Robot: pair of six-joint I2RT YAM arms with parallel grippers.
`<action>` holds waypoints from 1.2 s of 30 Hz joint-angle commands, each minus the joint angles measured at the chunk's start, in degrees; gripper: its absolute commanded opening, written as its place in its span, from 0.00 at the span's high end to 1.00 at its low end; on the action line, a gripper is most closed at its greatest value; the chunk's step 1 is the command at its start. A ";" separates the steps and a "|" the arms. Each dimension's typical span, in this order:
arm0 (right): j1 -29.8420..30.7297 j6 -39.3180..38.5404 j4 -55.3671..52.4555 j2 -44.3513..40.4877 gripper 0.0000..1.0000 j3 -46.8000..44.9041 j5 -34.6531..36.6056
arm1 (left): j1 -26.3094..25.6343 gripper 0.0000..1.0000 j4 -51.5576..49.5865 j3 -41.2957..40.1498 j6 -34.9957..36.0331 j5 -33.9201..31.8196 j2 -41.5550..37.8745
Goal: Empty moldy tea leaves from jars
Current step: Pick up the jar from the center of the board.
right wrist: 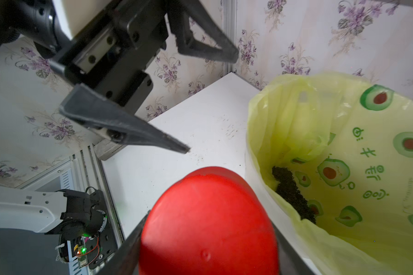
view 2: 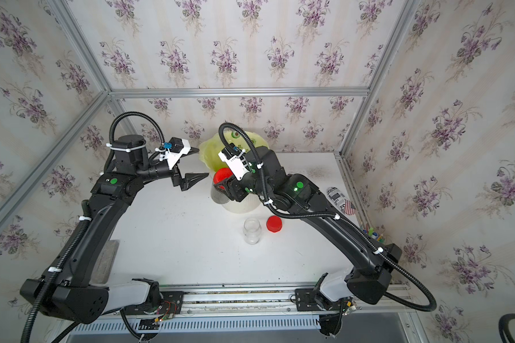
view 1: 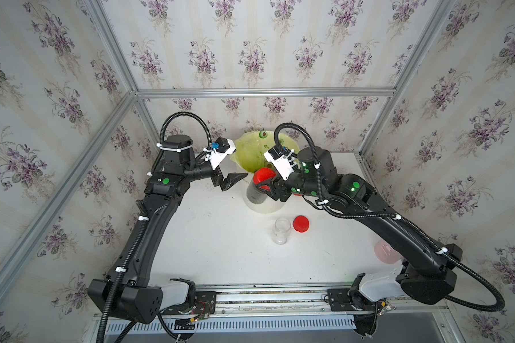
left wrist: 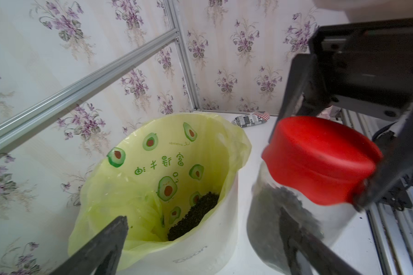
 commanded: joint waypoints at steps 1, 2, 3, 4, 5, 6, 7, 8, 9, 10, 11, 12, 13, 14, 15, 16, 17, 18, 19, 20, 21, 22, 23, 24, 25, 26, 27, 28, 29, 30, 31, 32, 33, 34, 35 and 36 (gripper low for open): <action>-1.68 -1.02 0.74 -0.69 0.65 0.86 -3.05 | -0.03 0.01 -4.85 0.90 2.99 8.98 0.27; -2.30 -1.19 0.92 -0.69 0.65 1.07 -3.57 | -0.02 0.01 -5.40 0.90 3.35 10.18 0.28; -2.95 -1.28 0.91 -0.73 0.65 1.26 -4.34 | -0.01 0.01 -5.62 0.83 3.49 10.93 0.23; -3.58 -1.20 1.07 -0.62 0.66 1.40 -5.32 | -0.01 0.01 -5.72 0.81 3.54 11.56 0.21; -4.06 -1.20 1.54 -0.67 0.66 1.48 -6.31 | -0.09 0.01 -5.84 0.89 3.53 12.14 0.17; -4.45 -1.15 1.96 -0.62 0.66 1.54 -7.31 | -0.15 0.01 -5.84 0.90 3.45 12.61 0.19; -4.66 -1.20 2.31 -0.46 0.66 1.82 -7.88 | -0.27 0.01 -5.96 0.95 3.30 13.33 0.42; -4.67 -1.39 2.39 -0.18 0.66 2.40 -8.59 | -0.50 0.01 -6.02 1.04 3.19 13.60 0.66; -4.67 -1.55 2.37 0.23 0.66 3.17 -9.06 | -0.78 0.01 -6.05 1.05 3.19 13.73 0.87; -4.76 -1.63 2.42 0.58 0.67 3.80 -9.31 | -1.16 0.01 -6.19 0.93 3.34 13.76 1.21; -4.84 -1.76 2.69 0.86 0.67 4.31 -9.91 | -1.70 0.01 -6.40 0.80 3.76 13.69 1.44; -5.02 -1.90 3.00 1.20 0.67 4.70 -10.48 | -2.28 0.01 -6.60 0.67 4.21 13.27 1.68; -5.10 -1.97 3.29 1.54 0.67 5.15 -11.16 | -2.83 0.01 -6.87 0.71 4.42 12.66 1.96; -5.20 -2.03 3.43 1.85 0.67 5.59 -11.84 | -3.42 0.01 -7.08 0.68 4.66 11.91 2.19; -5.26 -2.08 3.30 2.49 0.67 6.43 -12.41 | -3.87 0.01 -7.20 0.77 4.98 11.12 2.45; -5.34 -2.16 3.25 2.91 0.68 7.13 -12.93 | -4.05 0.01 -7.40 0.81 5.15 10.33 2.75; -5.23 -2.25 3.27 3.36 0.68 7.57 -13.57 | -4.23 0.01 -7.70 1.07 5.45 9.56 3.06; -5.32 -2.40 3.44 3.76 0.68 7.92 -13.95 | -4.25 0.01 -8.03 1.28 5.47 9.23 3.38; -5.29 -2.56 3.59 4.04 0.68 8.29 -14.37 | -4.32 0.01 -8.18 1.55 5.47 9.22 3.73; -5.29 -2.78 3.88 4.27 0.68 8.43 -14.71 | -4.32 0.01 -8.35 1.79 5.40 9.52 3.94; -5.29 -2.78 4.23 4.55 0.68 8.64 -14.91 | -4.49 0.01 -8.44 1.97 5.46 9.77 4.21; -5.29 -2.78 4.48 4.76 0.68 8.91 -15.42 | -4.63 0.01 -8.44 2.03 5.54 9.67 4.31; -5.29 -2.78 4.63 5.15 0.68 9.29 -16.18 | -4.76 0.01 -8.44 1.96 5.72 9.39 4.47; -5.33 -2.78 4.63 5.63 0.69 9.67 -16.95 | -4.85 0.01 -8.40 2.08 5.82 8.83 4.56; -5.29 -2.69 4.74 5.97 0.69 9.96 -17.48 | -4.94 0.01 -8.46 2.08 5.80 8.49 4.66; -5.30 -2.69 4.87 6.28 0.69 10.13 -17.78 | -4.94 0.01 -8.53 2.17 5.88 8.22 4.82; -5.29 -2.77 5.00 6.49 0.69 10.18 -17.87 | -4.94 0.01 -8.61 2.20 5.85 8.09 4.85; -5.29 -2.78 5.17 6.61 0.69 10.20 -17.92 | -4.94 0.01 -8.62 2.17 6.04 8.21 4.76; -5.34 -2.80 5.21 6.84 0.69 10.15 -17.92 | -4.98 0.01 -8.70 2.15 6.20 8.38 4.68; -5.37 -2.82 5.33 7.00 0.69 10.15 -18.03 | -4.94 0.01 -8.66 1.98 6.28 8.60 4.59; -5.38 -2.78 5.60 7.05 0.70 10.08 -18.09 | -4.94 0.02 -8.66 1.91 6.44 8.65 4.58; -5.46 -2.78 5.75 7.10 0.70 10.06 -18.18 | -4.94 0.03 -8.66 1.89 6.60 8.50 4.58; -5.46 -2.71 5.97 7.14 0.70 9.98 -18.27 | -4.94 0.05 -8.71 1.92 6.59 8.39 4.58; -5.46 -2.69 6.17 7.15 0.70 9.82 -18.35 | -4.95 0.07 -8.79 1.94 6.59 8.17 4.67; -5.55 -2.69 6.39 7.05 0.70 9.67 -18.37 | -4.94 0.09 -8.79 1.98 6.57 7.96 4.67; -5.53 -2.68 6.69 6.83 0.70 9.41 -18.27 | -4.91 0.09 -8.79 1.87 6.56 7.77 4.67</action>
